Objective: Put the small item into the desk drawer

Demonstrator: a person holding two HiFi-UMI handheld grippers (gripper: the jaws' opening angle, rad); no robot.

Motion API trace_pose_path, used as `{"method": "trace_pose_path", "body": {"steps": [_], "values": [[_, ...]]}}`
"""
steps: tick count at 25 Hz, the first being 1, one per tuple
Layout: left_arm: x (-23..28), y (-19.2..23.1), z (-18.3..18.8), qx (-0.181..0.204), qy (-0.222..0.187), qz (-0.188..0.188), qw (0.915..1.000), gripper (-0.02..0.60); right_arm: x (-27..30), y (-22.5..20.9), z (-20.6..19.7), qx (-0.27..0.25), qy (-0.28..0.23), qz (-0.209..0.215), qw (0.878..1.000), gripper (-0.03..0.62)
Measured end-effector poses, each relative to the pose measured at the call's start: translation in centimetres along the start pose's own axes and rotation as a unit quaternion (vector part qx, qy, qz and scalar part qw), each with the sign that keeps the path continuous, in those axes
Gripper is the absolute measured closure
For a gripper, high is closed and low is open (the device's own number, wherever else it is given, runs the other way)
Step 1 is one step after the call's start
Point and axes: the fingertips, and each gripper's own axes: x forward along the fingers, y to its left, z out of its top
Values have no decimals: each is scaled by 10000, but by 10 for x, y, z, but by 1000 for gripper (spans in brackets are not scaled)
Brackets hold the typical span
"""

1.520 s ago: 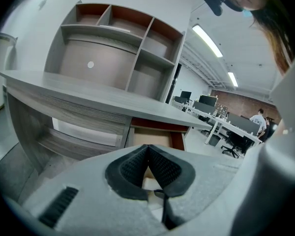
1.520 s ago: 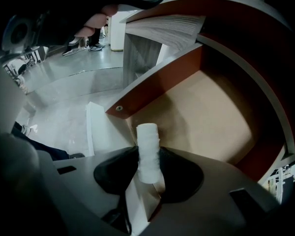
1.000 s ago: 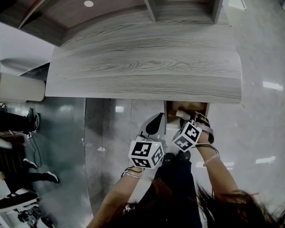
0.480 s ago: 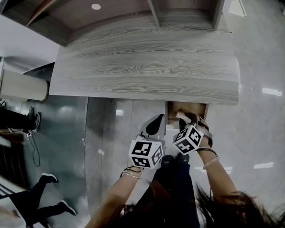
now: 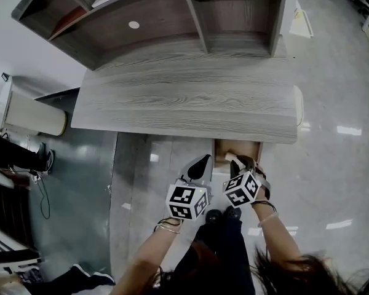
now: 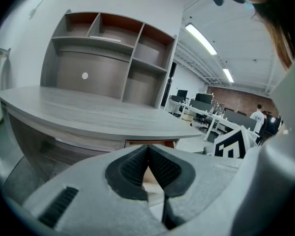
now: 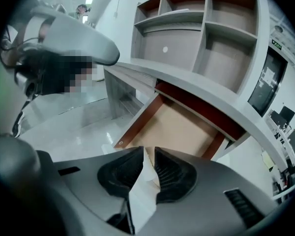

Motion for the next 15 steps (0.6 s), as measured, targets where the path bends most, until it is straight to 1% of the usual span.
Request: {"method": "trace_pose_path", "body": {"steps": [4,7,13,15], "values": [[-5,-5,9,5,-18,25,10000,569,-15,-4,8,161,-105,-43,9998,537],[-12,-11,14,11,-12,54,10000,569,-29,-7,11,340,-167,-89,9992,561],[-24,-29,32,54,-77,15,10000,569,-53,-14,17,462,-282,-236,9983,590],[-29,-35,38,88,-106,4,9999,569,-62,-16,19,513,-338,-277,9977,591]]}}
